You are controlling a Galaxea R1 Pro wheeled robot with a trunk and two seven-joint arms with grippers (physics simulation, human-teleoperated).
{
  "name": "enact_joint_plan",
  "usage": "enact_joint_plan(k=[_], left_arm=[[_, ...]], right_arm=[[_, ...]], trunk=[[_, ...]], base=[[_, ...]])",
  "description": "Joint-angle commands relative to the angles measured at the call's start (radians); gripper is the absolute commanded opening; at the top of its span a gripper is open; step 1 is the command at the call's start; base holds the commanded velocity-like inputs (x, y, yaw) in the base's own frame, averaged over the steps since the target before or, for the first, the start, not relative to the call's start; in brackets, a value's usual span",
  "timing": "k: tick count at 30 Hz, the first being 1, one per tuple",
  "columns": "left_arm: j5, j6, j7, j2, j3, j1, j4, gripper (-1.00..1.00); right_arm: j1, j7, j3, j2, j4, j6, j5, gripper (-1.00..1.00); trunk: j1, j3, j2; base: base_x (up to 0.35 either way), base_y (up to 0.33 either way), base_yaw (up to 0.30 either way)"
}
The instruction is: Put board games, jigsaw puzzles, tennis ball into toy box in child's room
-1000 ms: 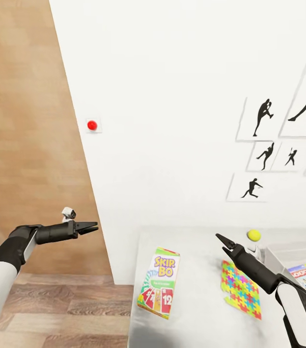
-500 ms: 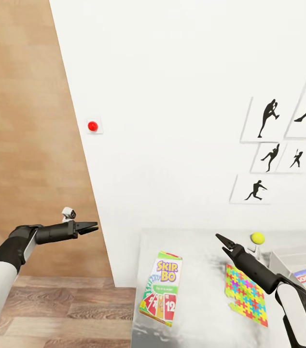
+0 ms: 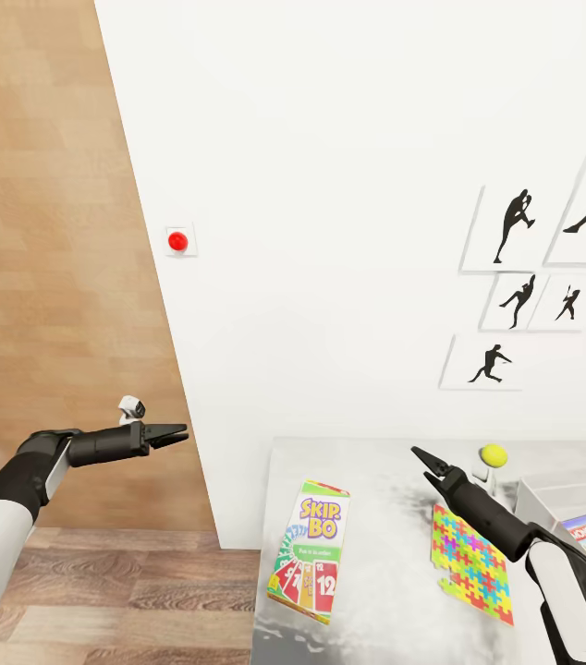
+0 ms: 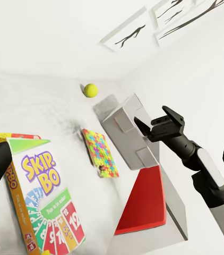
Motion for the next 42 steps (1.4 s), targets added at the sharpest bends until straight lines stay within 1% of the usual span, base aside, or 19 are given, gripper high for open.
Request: enact_joint_plan(k=[1,9,11,16,17,18,19,21,23,24,25,26,27,29,30,31,35,38,42], left_arm=[[-0.001,0.01,-0.004,0.0,0.0,-0.001,0.0,1.0],[-0.001,0.01,-0.004,0.0,0.0,-0.001,0.0,1.0],[-0.001,0.01,-0.004,0.0,0.0,-0.001,0.0,1.0],[-0.002,0.01,-0.004,0.0,0.0,-0.001,0.0,1.0],[-0.002,0.01,-0.004,0.0,0.0,-0.001,0.0,1.0],[-0.002,0.01,-0.004,0.0,0.0,-0.001,0.0,1.0],[-0.002,0.01,-0.004,0.0,0.0,-0.001,0.0,1.0],[-0.003,0.01,-0.004,0.0,0.0,-0.001,0.0,1.0],[-0.004,0.01,-0.004,0.0,0.0,-0.001,0.0,1.0],[-0.004,0.01,-0.004,0.0,-0.001,-0.001,0.001,1.0],[-0.005,0.01,-0.004,-0.001,-0.001,0.0,0.001,1.0],[-0.006,0.009,0.003,-0.003,-0.002,0.0,0.001,1.0],[-0.006,0.009,0.015,-0.004,-0.003,0.0,0.001,1.0],[-0.006,0.009,0.08,-0.009,-0.004,0.0,0.005,1.0],[-0.006,0.009,0.098,-0.009,-0.004,0.0,0.006,1.0],[-0.006,0.009,0.135,-0.011,-0.005,0.0,0.007,1.0],[-0.008,0.005,0.237,-0.029,-0.006,0.001,0.011,1.0],[-0.008,-0.018,0.304,-0.037,-0.005,0.001,0.012,1.0],[-0.006,-0.077,0.391,-0.043,-0.004,0.005,0.029,1.0]], right_arm=[[-0.001,0.002,-0.001,0.001,0.0,0.006,0.0,1.0],[-0.001,-0.009,0.002,0.005,0.0,0.004,0.004,1.0],[-0.001,-0.01,0.003,0.008,0.0,0.001,0.016,1.0],[-0.002,-0.015,0.003,0.014,-0.001,-0.002,0.089,1.0],[-0.002,-0.018,0.011,0.016,-0.002,-0.003,0.124,1.0],[-0.002,-0.02,0.019,0.018,-0.002,-0.003,0.143,1.0],[-0.002,-0.03,0.039,0.022,-0.002,-0.002,0.178,1.0],[-0.003,-0.057,0.078,0.03,-0.002,-0.002,0.223,1.0],[-0.006,-0.088,0.105,0.039,-0.002,-0.001,0.243,1.0],[-0.01,-0.13,0.129,0.052,-0.002,-0.001,0.256,1.0],[-0.013,-0.154,0.14,0.059,-0.002,-0.001,0.261,1.0],[-0.02,-0.212,0.161,0.075,-0.002,0.001,0.267,1.0],[-0.024,-0.244,0.172,0.084,-0.001,0.002,0.27,1.0],[-0.049,-0.392,0.218,0.122,0.006,0.007,0.276,1.0],[-0.056,-0.432,0.233,0.131,0.007,0.008,0.277,1.0],[-0.069,-0.515,0.264,0.147,0.011,0.008,0.277,1.0],[-0.121,-0.728,0.334,0.178,0.032,0.005,0.272,1.0],[-0.144,-0.803,0.361,0.188,0.055,0.002,0.27,1.0],[-0.163,-0.843,0.382,0.191,0.101,0.008,0.269,1.0]], trunk=[[0.001,-0.002,-0.002],[0.001,-0.002,-0.002],[0.001,-0.002,-0.002],[0.001,-0.002,-0.002],[0.001,-0.002,-0.002],[0.001,-0.002,-0.002],[0.001,-0.002,-0.002],[0.001,-0.002,-0.002],[0.001,-0.002,-0.002],[0.001,-0.002,-0.002],[0.001,-0.002,-0.002],[0.001,-0.002,-0.002],[0.001,-0.002,-0.002],[0.001,-0.002,-0.002],[0.001,-0.002,-0.002],[0.001,-0.002,-0.002],[0.001,-0.002,-0.002],[0.001,-0.002,-0.002],[0.001,-0.002,-0.002]], base=[[0.0,0.0,0.0],[0.0,0.0,0.0],[0.0,0.0,0.0],[0.0,0.0,0.0],[0.0,0.0,0.0],[0.0,0.0,0.0],[0.0,0.0,0.0],[0.0,0.0,0.0],[0.0,0.0,0.0],[0.0,0.0,0.0],[0.0,0.0,0.0],[0.0,0.0,0.0],[0.0,0.0,0.0],[0.0,0.0,0.0],[0.0,0.0,0.0],[0.0,0.0,0.0],[0.0,0.0,0.0],[0.0,0.0,0.0],[0.0,0.0,0.0]])
